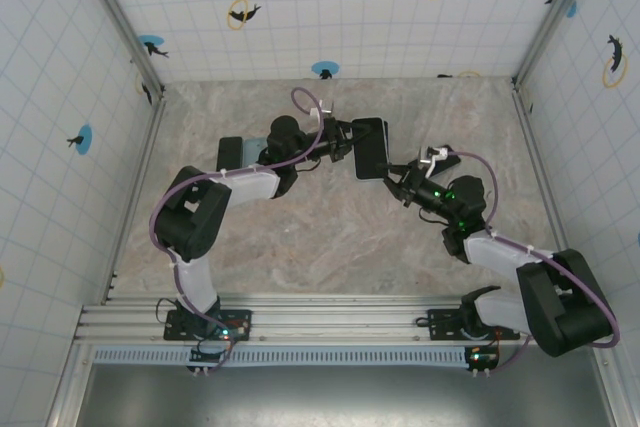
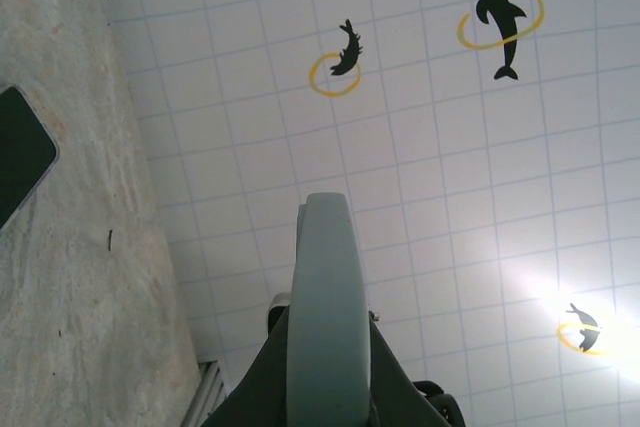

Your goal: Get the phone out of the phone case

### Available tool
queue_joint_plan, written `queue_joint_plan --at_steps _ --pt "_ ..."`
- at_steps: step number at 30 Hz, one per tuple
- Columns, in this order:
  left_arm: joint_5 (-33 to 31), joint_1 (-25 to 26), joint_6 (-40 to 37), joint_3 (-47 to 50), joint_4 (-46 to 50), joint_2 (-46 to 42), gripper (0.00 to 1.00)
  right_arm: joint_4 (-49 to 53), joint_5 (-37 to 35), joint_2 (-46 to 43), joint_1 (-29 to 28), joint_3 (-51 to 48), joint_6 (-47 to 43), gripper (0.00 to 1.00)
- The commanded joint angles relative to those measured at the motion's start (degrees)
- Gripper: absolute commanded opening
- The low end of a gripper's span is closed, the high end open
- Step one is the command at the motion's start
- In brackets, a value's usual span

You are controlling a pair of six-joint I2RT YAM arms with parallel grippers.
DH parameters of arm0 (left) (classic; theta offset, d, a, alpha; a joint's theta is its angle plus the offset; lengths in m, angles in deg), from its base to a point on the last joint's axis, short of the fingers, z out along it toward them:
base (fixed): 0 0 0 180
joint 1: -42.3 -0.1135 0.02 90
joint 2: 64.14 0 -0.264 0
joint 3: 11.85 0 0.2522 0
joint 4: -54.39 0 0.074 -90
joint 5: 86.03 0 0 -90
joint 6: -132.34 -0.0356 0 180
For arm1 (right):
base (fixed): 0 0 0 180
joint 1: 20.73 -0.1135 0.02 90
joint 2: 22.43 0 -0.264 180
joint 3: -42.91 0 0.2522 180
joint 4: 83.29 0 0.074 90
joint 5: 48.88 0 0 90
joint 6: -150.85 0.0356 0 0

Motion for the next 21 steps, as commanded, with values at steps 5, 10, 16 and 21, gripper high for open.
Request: queue_joint_plan --at_steps 5,10,16,21 --pt "-10.82 -0.24 -3.93 1.52 -1.57 -3.88 0.01 7.07 -3.89 -3.60 -0.21 -0.60 -10.13 0.46" --pt "-20.78 1.29 -7.27 3.04 1.13 -6.40 0.01 12.77 -13.51 -7.93 -4.31 -1.91 -15.98 0.60" --pt "-28.47 3.70 -7.53 3.58 -0.09 -6.58 0.00 9.13 -24.71 -10.87 -10.39 -5.82 -16.78 0.61" --pt "-30.79 5.28 -7.16 3.18 -1.02 -6.12 0.00 2.69 -27.03 -9.84 -13.06 -6.49 -17.01 0.56"
